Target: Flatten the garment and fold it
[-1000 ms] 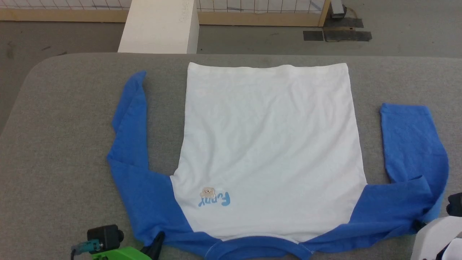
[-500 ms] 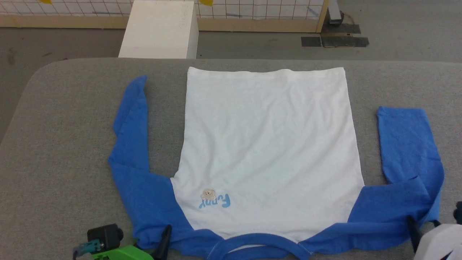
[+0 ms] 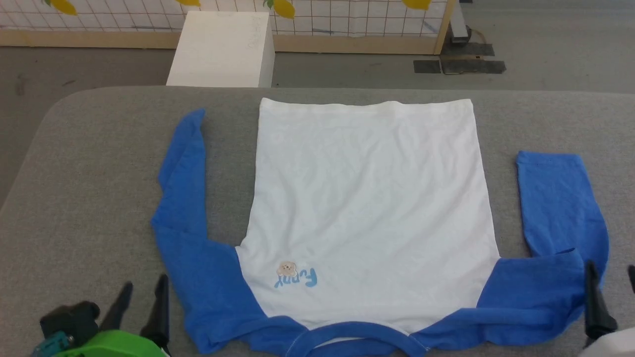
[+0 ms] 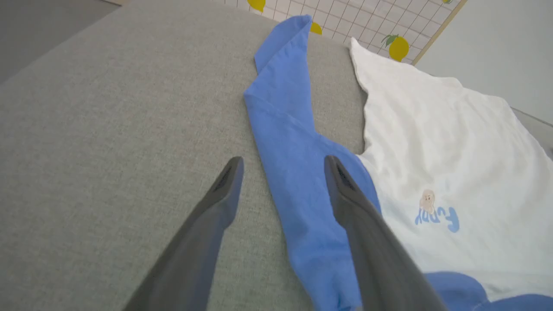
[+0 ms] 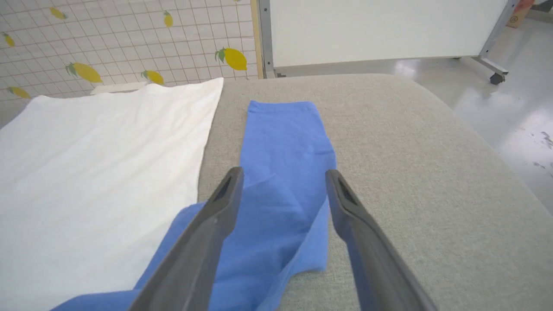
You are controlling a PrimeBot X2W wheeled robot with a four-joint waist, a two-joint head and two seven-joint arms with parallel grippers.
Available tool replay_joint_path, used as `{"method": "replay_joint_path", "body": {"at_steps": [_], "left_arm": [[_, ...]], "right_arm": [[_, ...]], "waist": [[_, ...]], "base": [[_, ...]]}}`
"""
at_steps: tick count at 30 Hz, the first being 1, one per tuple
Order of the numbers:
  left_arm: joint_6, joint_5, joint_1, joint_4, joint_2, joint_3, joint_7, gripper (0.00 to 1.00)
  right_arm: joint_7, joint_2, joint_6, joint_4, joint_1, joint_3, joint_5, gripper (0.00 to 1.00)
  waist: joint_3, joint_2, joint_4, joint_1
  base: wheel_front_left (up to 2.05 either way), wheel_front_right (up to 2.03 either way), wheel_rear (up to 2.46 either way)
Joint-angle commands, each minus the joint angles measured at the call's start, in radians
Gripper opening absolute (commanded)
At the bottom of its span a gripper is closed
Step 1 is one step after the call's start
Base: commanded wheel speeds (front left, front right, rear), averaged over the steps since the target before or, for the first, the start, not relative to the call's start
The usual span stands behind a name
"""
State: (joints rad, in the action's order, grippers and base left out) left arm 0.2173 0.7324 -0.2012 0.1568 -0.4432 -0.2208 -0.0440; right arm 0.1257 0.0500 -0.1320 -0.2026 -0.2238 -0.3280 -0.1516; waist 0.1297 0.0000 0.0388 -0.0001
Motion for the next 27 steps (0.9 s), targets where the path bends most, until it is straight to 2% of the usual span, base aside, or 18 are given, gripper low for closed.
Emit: {"method": "replay_joint_path", "body": {"at_steps": [1,5,8,15,17,23,27], "left_arm": [[-0.007,-0.024,0.040,-0.003,-0.013,0.006,-0.021,1.00],[-0.052,-0.092,0.167,-0.055,-0.069,0.000,-0.048,1.00],[-0.089,-0.126,0.293,-0.127,-0.114,-0.011,-0.022,1.00],[-0.211,-0.141,0.596,-0.274,-0.205,-0.057,0.141,1.00],[-0.234,-0.133,0.674,-0.295,-0.223,-0.061,0.198,1.00],[-0.260,-0.123,0.855,-0.353,-0.245,-0.081,0.345,1.00],[-0.246,-0.130,0.926,-0.405,-0.256,-0.095,0.433,1.00]], "right_arm": [[-0.033,0.001,0.001,-0.006,0.018,0.027,0.004,1.00],[-0.122,0.015,0.001,-0.005,0.062,0.131,0.002,1.00],[-0.162,0.023,0.001,0.005,0.103,0.176,-0.002,1.00],[-0.200,0.036,0.001,0.026,0.202,0.248,-0.002,1.00],[-0.211,0.037,0.001,0.025,0.226,0.259,0.002,1.00],[-0.246,0.031,0.001,0.023,0.288,0.294,0.006,1.00],[-0.258,0.023,0.001,0.021,0.316,0.320,0.010,1.00]], "waist": [[0.019,0.0000,-0.016,0.0001],[0.074,0.0000,-0.044,0.0001],[0.119,0.0000,-0.061,0.0001],[0.238,0.0000,-0.119,0.0001],[0.268,0.0000,-0.137,0.0001],[0.335,0.0000,-0.189,0.0001],[0.359,0.0000,-0.212,0.0001]], "base": [[0.00,0.00,0.00],[0.00,0.00,0.00],[0.00,0.00,0.00],[0.00,0.00,0.00],[0.00,0.00,0.00],[0.00,0.00,0.00],[0.00,0.00,0.00]]}}
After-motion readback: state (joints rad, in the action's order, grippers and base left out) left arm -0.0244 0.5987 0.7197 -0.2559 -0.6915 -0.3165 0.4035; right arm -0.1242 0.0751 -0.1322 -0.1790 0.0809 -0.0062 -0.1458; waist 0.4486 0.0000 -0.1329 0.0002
